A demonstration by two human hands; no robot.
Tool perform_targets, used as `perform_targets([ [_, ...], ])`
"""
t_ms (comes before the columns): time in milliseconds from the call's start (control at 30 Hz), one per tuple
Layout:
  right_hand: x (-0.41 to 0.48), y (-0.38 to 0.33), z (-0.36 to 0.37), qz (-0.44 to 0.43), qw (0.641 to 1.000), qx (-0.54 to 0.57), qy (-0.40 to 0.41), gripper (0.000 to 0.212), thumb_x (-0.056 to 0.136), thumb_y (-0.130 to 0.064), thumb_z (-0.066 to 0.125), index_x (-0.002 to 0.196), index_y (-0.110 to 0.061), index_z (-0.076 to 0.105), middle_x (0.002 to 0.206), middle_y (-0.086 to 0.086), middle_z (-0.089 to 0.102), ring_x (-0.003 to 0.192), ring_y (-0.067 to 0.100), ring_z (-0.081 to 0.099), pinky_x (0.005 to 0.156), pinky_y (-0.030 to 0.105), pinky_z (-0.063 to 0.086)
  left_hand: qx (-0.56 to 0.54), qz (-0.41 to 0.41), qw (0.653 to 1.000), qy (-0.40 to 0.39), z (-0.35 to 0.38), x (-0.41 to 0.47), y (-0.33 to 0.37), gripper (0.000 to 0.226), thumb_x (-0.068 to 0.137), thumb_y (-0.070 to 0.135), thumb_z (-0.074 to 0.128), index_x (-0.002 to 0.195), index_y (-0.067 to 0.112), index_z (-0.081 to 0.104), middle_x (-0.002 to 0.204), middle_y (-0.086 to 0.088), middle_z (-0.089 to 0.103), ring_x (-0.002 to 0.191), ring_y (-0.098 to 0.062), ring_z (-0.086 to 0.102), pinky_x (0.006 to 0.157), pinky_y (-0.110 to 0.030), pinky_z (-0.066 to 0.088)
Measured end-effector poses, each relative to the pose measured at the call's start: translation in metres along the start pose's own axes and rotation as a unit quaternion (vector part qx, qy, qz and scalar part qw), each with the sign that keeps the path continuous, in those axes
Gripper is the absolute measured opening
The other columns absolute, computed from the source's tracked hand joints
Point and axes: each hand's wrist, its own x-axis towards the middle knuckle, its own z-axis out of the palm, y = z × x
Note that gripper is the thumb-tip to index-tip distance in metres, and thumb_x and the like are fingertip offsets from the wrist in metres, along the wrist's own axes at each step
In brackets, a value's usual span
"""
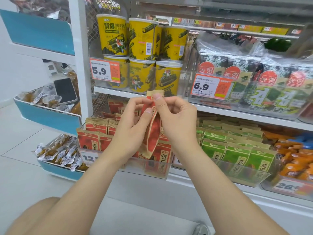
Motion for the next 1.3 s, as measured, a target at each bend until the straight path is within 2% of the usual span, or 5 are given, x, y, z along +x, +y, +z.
perform_targets([
  [267, -0.014, 0.003, -0.021, 0.066, 0.983, 0.052, -0.162, 0.016, 0.102, -0.019, 0.073, 0.111, -0.007, 0.081, 0.104, 0.017, 0.081, 0.091, 0.022, 0.073, 0.09, 0.047, 0.062, -0.16, -0.111, 0.981, 0.025, 0.011, -0.003, -0.001, 0.015, 0.105, 0.036, 0.062, 0.104, 0.021, 0.06, 0.103, -0.009, 0.063, 0.09, -0.02, 0.062, 0.08, -0.045, 0.049],
  [567, -0.026, -0.009, -0.009, 0.272, 0.932, 0.217, -0.099, 0.029, 0.1, -0.016, 0.067, 0.12, 0.003, 0.075, 0.083, 0.008, 0.076, 0.067, 0.016, 0.069, 0.064, 0.029, 0.054, -0.161, -0.114, 0.979, 0.045, 0.018, -0.02, 0.005, 0.023, 0.097, 0.03, 0.077, 0.11, 0.014, 0.068, 0.108, -0.007, 0.073, 0.093, -0.015, 0.072, 0.08, -0.031, 0.058],
  [800, -0.018, -0.002, -0.006, 0.059, 0.992, -0.018, -0.109, 0.02, 0.099, -0.015, 0.064, 0.08, -0.015, 0.06, 0.064, 0.015, 0.057, 0.062, 0.021, 0.049, 0.061, 0.039, 0.04, -0.292, -0.212, 0.931, 0.05, 0.013, -0.029, 0.015, 0.016, 0.1, 0.03, 0.071, 0.097, 0.014, 0.073, 0.1, -0.015, 0.073, 0.09, -0.025, 0.07, 0.078, -0.037, 0.056],
  [1067, -0.025, 0.006, -0.008, -0.015, 0.981, -0.083, -0.175, 0.017, 0.105, -0.036, 0.065, 0.093, -0.025, 0.071, 0.081, 0.008, 0.077, 0.068, 0.03, 0.069, 0.067, 0.056, 0.061, -0.411, -0.284, 0.866, 0.032, -0.001, -0.025, 0.017, 0.058, 0.105, 0.028, 0.064, 0.151, -0.004, 0.05, 0.154, -0.035, 0.049, 0.125, -0.041, 0.058, 0.101, -0.048, 0.051],
  [1300, -0.025, 0.001, -0.007, 0.018, 0.982, -0.064, -0.178, 0.019, 0.106, -0.033, 0.066, 0.092, -0.021, 0.074, 0.085, 0.014, 0.078, 0.079, 0.042, 0.074, 0.072, 0.064, 0.061, -0.394, -0.263, 0.881, 0.002, -0.009, -0.026, 0.016, 0.024, 0.105, 0.024, 0.061, 0.116, 0.007, 0.073, 0.098, -0.013, 0.073, 0.08, -0.024, 0.073, 0.065, -0.032, 0.06],
])
